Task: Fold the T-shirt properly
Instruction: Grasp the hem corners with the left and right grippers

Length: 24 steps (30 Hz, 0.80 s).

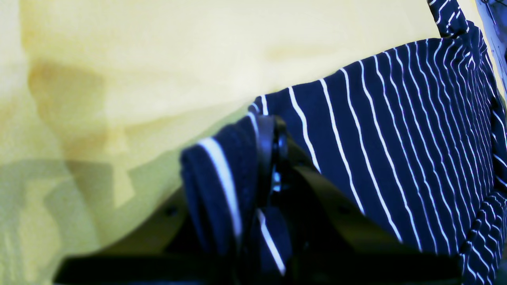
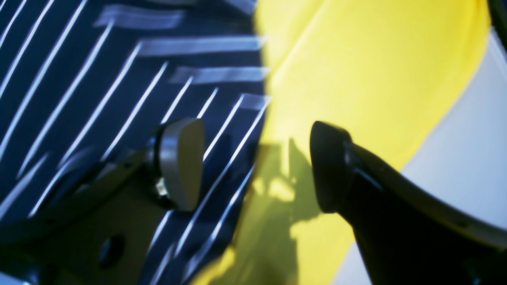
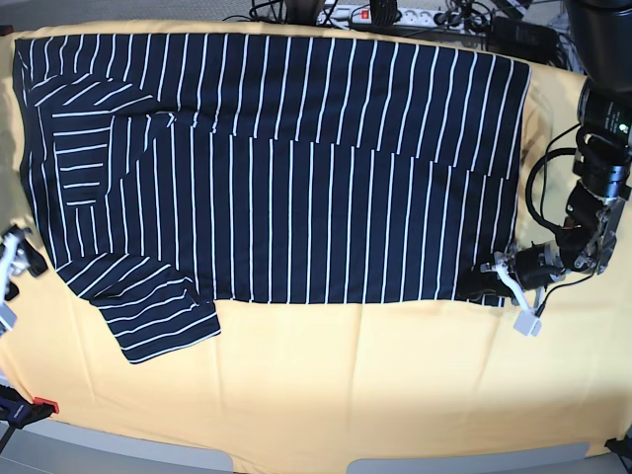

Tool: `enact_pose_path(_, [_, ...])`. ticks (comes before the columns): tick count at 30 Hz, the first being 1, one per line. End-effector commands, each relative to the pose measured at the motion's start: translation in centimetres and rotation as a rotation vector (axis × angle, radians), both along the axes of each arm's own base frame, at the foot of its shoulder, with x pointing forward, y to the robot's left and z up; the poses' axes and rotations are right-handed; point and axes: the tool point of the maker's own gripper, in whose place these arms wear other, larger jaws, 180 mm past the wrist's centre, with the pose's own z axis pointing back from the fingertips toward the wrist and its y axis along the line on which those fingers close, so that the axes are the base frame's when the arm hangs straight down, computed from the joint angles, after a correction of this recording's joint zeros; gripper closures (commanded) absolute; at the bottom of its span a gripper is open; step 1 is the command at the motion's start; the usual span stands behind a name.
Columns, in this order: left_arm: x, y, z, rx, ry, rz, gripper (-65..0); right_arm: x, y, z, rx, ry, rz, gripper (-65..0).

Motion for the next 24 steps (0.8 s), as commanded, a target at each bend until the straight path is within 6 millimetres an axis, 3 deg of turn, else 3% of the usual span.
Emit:
enact_pose_path(1, [0.9,0.6,1.3,0.011,-0.037,0.003,0.0,1.3,-1.2,2.0,-0.010,-0.076,-0.038,-43.9])
enact_pose_path(9, [1.0,0.7,1.2,0.041,-0.056,-0.003,0.0,3.4,-0.6,-4.6,0.200,-0.011,-0.226,-43.9])
enact_pose_path(11, [1.0,0.7,1.2,0.041,-0.056,-0.002,0.0,4.2,-0.3,-5.5,0.264,-0.010,-0.259,-43.9])
enact_pose_path(14, [1.0,0.8,1.1,0.043,-0.054,-0.003,0.0,5.5,0.0,-5.7,0.348,-0.055,-0.292,-43.9])
enact_pose_path(17, [1.0,0.8,1.1,0.043,-0.052,-0.004,0.0,6.2,-1.2,-5.2,0.358,-0.117,-0.345,-43.9])
enact_pose_path(20, [1.0,0.7,1.1,0.043,-0.052,-0.004,0.0,6.1,-3.0,-5.3,0.350,-0.134,-0.450,-43.9])
enact_pose_path(24, [1.0,0.7,1.1,0.043,-0.052,-0.004,0.0,5.6,-2.8,-6.4,0.357,-0.082,-0.499,-43.9])
